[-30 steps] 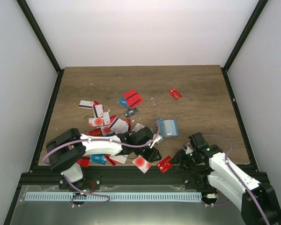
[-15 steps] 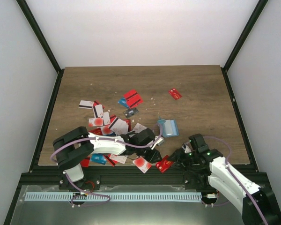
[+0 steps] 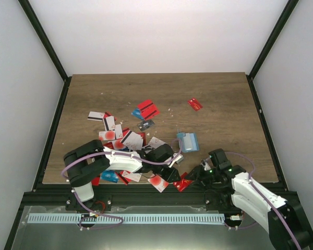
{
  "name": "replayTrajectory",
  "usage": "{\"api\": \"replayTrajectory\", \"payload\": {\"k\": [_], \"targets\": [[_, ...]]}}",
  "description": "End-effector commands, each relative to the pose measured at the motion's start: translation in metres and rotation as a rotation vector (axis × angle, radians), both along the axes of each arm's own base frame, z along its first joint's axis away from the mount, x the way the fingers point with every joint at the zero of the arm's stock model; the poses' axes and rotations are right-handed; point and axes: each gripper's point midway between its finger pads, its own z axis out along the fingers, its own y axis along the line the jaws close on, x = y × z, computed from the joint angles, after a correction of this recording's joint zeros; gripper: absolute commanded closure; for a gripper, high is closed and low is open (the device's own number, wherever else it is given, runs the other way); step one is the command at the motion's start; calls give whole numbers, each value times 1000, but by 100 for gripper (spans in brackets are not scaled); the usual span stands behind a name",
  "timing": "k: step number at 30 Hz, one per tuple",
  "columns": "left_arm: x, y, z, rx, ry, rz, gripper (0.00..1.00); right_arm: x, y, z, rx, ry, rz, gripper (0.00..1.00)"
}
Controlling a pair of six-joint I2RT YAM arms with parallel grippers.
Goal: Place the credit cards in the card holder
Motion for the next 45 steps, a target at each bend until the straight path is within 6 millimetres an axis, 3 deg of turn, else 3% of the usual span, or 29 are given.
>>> {"api": "replayTrajectory", "payload": {"k": [1, 14, 23, 32, 38, 45], "targets": [[-4, -7, 1, -34, 17, -16, 74, -25, -11, -32, -46, 70, 3, 52], [-12, -11, -3, -68, 74, -36, 75, -16, -3, -33, -1, 36, 8, 62], [-17, -14, -3, -105, 115, -38, 75, -3, 8, -18, 72, -39, 21, 69], [-2, -13, 37, -139, 40, 15, 74, -13, 3, -23, 30, -31, 85, 69], [6, 4, 34, -62, -9, 60, 74, -26, -1, -22, 1, -3, 157, 65], [11, 17, 8, 20, -14, 104, 74, -32, 3, -24, 18, 1, 170, 61]]}}
